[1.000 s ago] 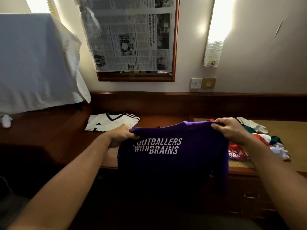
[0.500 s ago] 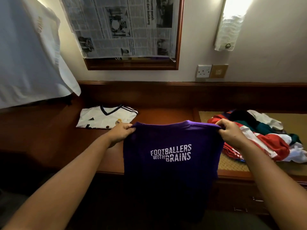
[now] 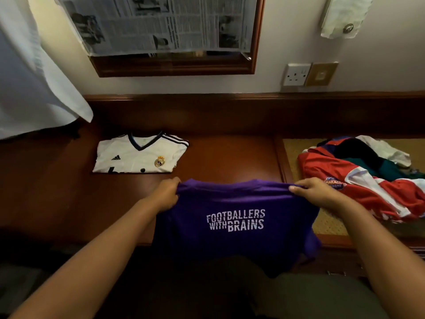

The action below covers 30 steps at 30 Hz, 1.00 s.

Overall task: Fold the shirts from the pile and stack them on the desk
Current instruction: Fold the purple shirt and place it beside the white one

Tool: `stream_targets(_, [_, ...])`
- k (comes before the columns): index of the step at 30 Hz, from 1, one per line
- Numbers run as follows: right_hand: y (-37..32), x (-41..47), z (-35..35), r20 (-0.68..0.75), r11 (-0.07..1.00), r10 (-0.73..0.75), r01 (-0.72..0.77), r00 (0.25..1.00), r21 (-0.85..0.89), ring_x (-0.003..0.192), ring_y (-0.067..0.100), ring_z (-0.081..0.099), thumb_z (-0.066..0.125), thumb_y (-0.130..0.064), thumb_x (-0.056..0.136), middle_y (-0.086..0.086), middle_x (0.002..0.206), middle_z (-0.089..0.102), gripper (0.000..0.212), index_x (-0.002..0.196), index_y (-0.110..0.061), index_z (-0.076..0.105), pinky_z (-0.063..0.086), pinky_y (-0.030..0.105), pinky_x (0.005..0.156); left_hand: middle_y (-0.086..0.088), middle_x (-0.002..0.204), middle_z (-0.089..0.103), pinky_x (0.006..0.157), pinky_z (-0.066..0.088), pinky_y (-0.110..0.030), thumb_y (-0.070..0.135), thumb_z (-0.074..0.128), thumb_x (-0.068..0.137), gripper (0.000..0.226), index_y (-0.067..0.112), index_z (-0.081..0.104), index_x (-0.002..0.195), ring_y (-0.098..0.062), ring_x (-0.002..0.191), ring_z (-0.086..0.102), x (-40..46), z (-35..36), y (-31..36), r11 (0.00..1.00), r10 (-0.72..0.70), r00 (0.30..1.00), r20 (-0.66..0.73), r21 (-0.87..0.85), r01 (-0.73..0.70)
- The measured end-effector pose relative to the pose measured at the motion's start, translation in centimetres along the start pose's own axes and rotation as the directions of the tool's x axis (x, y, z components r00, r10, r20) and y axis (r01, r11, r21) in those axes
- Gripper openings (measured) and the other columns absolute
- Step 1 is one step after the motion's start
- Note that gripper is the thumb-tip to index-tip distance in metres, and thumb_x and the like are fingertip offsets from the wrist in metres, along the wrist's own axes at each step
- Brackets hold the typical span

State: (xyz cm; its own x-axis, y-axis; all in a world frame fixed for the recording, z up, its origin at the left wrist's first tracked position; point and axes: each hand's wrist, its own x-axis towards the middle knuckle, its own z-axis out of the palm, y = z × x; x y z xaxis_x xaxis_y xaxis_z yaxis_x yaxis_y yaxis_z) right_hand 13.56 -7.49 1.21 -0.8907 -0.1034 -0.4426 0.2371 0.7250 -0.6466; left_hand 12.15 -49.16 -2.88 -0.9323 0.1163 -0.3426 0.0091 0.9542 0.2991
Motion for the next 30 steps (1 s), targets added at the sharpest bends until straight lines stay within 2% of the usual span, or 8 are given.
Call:
stream_targets(3, [0.0, 0.0, 2.0, -0.132, 0.972, -0.034, 0.002, 0.991, -0.236, 0.087, 0.026, 0.061, 0.061, -0.013, 0.092, 0.009, 0.090, 0.066, 0.012, 0.089, -0.008, 0.072, 0.044, 0.032, 0.074, -0.011, 0.096, 0.061, 0.072, 0.054, -0.042, 0.005, 0.053, 0.082, 0.016, 0.013, 0.055, 0.096, -0.029, 0.081, 0.060, 0.9, 1.6, -2.0, 0.995, -0.096, 0.994, -0.057, 0.026, 0.098])
stream_targets(9, [-0.1, 0.3, 4.1, -0.562, 0.979, -0.160, 0.058, 0.811, -0.196, 0.089, 0.025, 0.050, 0.051, 0.013, 0.081, 0.015, 0.097, 0.056, 0.029, 0.101, 0.001, 0.069, 0.036, 0.029, 0.078, -0.005, 0.080, 0.057, 0.063, 0.046, -0.034, 0.005, 0.049, 0.080, 0.016, 0.017, 0.047, 0.069, -0.029, 0.076, 0.058, 1.1, 1.4, -3.4, 0.974, -0.187, 0.974, -0.127, 0.107, 0.201])
stream_targets(13, [-0.5, 2.0, 4.6, -0.765, 0.992, -0.122, 0.051, 0.632, -0.116, 0.089, 0.037, 0.054, 0.051, 0.013, 0.082, 0.025, 0.097, 0.055, 0.025, 0.100, 0.009, 0.067, 0.040, 0.036, 0.083, -0.008, 0.088, 0.063, 0.067, 0.055, -0.040, 0.001, 0.050, 0.077, 0.019, 0.015, 0.063, 0.080, -0.030, 0.076, 0.060, 2.6, 0.3, -4.0, 0.982, -0.183, 0.951, -0.249, -0.087, 0.166])
stream_targets(15, [-0.3, 3.9, 4.3, -0.805, 0.998, -0.042, -0.010, 0.591, -0.059, 0.087, 0.040, 0.054, 0.051, 0.006, 0.088, 0.028, 0.095, 0.057, 0.019, 0.097, 0.010, 0.066, 0.040, 0.039, 0.081, -0.014, 0.099, 0.061, 0.069, 0.055, -0.042, 0.002, 0.051, 0.080, 0.023, 0.010, 0.069, 0.091, -0.034, 0.080, 0.060, 3.8, -0.5, -3.6, 0.974, -0.185, 0.922, -0.341, -0.186, 0.126])
stream_targets(18, [0.7, 7.6, 3.2, -0.782, 0.990, 0.072, -0.141, 0.619, -0.020, 0.082, 0.043, 0.057, 0.052, -0.011, 0.094, 0.031, 0.088, 0.062, 0.025, 0.084, 0.008, 0.064, 0.040, 0.042, 0.071, -0.020, 0.109, 0.056, 0.077, 0.047, -0.038, 0.003, 0.049, 0.088, 0.024, 0.001, 0.068, 0.102, -0.038, 0.091, 0.057, 5.9, -2.1, -2.9, 0.941, -0.260, 0.877, -0.405, -0.311, 0.135])
stream_targets(22, [1.2, 12.2, 1.4, -0.703, 0.969, 0.166, -0.248, 0.691, -0.015, 0.083, 0.041, 0.060, 0.052, -0.032, 0.097, 0.026, 0.089, 0.066, 0.036, 0.083, -0.001, 0.066, 0.038, 0.036, 0.064, -0.014, 0.099, 0.065, 0.071, 0.037, -0.031, 0.003, 0.045, 0.092, 0.022, 0.006, 0.064, 0.102, -0.024, 0.082, 0.051, 9.6, -3.1, -2.8, 0.883, -0.317, 0.878, -0.358, -0.448, 0.136])
stream_targets(27, [1.1, 18.6, -1.1, -0.568, 0.986, 0.164, -0.140, 0.807, 0.087, 0.097, 0.040, 0.059, 0.051, -0.010, 0.096, 0.026, 0.100, 0.064, 0.018, 0.100, 0.002, 0.064, 0.044, 0.038, 0.078, -0.005, 0.085, 0.061, 0.067, 0.044, -0.034, 0.019, 0.044, 0.098, 0.015, 0.016, 0.059, 0.095, -0.025, 0.078, 0.055, 14.3, -3.5, -2.8, 0.949, -0.237, 0.908, -0.346, -0.284, 0.139])
stream_targets(30, [1.4, 21.2, -2.0, -0.549, 0.985, 0.171, -0.130, 0.818, 0.112, 0.097, 0.036, 0.059, 0.050, -0.006, 0.095, 0.021, 0.100, 0.065, 0.017, 0.102, -0.001, 0.064, 0.045, 0.039, 0.083, -0.004, 0.078, 0.059, 0.064, 0.045, -0.035, 0.026, 0.046, 0.097, 0.017, 0.016, 0.057, 0.089, -0.025, 0.074, 0.056, 16.9, -3.7, -3.3, 0.980, -0.170, 0.944, -0.283, -0.147, 0.133])
